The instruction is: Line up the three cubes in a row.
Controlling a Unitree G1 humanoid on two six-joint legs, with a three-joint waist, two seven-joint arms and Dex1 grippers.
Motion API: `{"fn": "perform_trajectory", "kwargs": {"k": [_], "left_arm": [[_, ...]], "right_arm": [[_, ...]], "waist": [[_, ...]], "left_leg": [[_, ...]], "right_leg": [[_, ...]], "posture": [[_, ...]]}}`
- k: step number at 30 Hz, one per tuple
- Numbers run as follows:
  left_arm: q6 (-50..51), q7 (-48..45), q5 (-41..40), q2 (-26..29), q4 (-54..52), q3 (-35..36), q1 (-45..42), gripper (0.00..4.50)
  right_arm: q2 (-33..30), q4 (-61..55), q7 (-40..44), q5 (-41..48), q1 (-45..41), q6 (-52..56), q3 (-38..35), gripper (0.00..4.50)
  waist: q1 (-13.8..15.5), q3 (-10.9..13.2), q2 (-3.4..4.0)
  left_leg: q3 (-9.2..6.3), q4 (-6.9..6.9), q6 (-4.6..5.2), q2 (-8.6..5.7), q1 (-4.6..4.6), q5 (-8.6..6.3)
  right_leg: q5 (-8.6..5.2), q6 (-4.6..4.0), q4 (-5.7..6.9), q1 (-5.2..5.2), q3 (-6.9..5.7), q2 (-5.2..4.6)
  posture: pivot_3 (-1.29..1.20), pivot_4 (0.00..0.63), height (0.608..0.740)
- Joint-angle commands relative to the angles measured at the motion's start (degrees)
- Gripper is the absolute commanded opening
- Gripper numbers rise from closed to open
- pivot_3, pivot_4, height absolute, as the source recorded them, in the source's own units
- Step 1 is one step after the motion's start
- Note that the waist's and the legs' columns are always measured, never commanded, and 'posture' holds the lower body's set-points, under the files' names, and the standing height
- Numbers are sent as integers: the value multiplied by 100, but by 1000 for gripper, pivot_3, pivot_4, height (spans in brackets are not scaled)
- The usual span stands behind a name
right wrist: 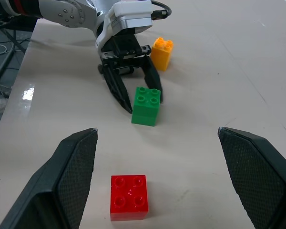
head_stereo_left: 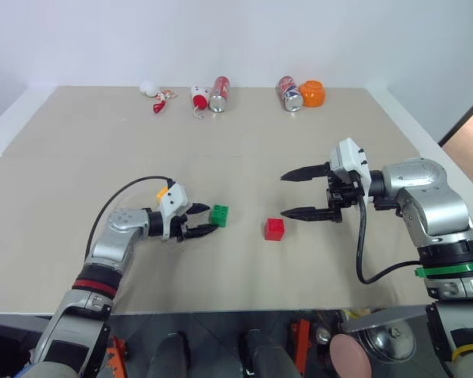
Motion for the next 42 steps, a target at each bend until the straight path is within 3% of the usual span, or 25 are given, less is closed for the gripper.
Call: {"fn": "perform_trajectory", "kwargs": {"k": [1,5,17,18,23,28,30,42], "left_arm": [[109,-89,-20,-72,-87,-109,-34,1318],[137,-119,-8,-62,-94,-117,-46,38],[381,-296,-145,8,-135,-31,-37,38],[482,-371,-246,11,-201,7,-23,568],[974,-622,-581,123,-655,82,105,2205],[756,-334,-470,148,-608,186,78,4037],[657,-231,-426,147,-543,212,36,4428],[603,-169,-180,87,-385,-64,-171,4470]], "right_arm": [[-30,-94,-31,52,-59,-83,-145,4186],[-8,-44,-52,26,-89,-126,-129,4186],[-9,-48,-87,47,-107,-144,-123,4186],[-11,-51,-89,49,-110,-143,-125,4186],[-14,-31,-80,42,-135,-159,-120,4186],[-5,47,-57,26,-191,-190,-106,4186],[9,72,-51,24,-221,-203,-98,4186],[18,38,-48,64,-253,-186,-137,4186]], "waist": [[0,0,0],[1,0,0],[-1,0,1],[-2,0,1],[-7,0,1],[-7,0,1],[-6,0,1],[-6,0,1]], "left_leg": [[0,0,0,0,0,0],[0,0,0,0,-1,0],[0,-1,0,0,-1,-1],[0,-1,0,0,-1,-1],[-1,-1,0,1,-2,-1],[-2,-1,0,1,-1,0],[-2,-1,0,1,-1,0],[-2,-1,0,0,-3,0]], "right_leg": [[0,0,0,0,0,0],[0,1,0,0,0,0],[0,1,0,0,0,0],[0,1,0,-1,0,0],[0,1,0,-2,1,1],[0,1,0,-2,1,2],[0,1,0,-2,2,2],[0,1,0,-3,1,3]], "posture": [[0,150,740],[0,150,740],[0,150,740],[0,150,740],[0,150,740],[0,150,740],[0,150,740],[0,150,740]]}}
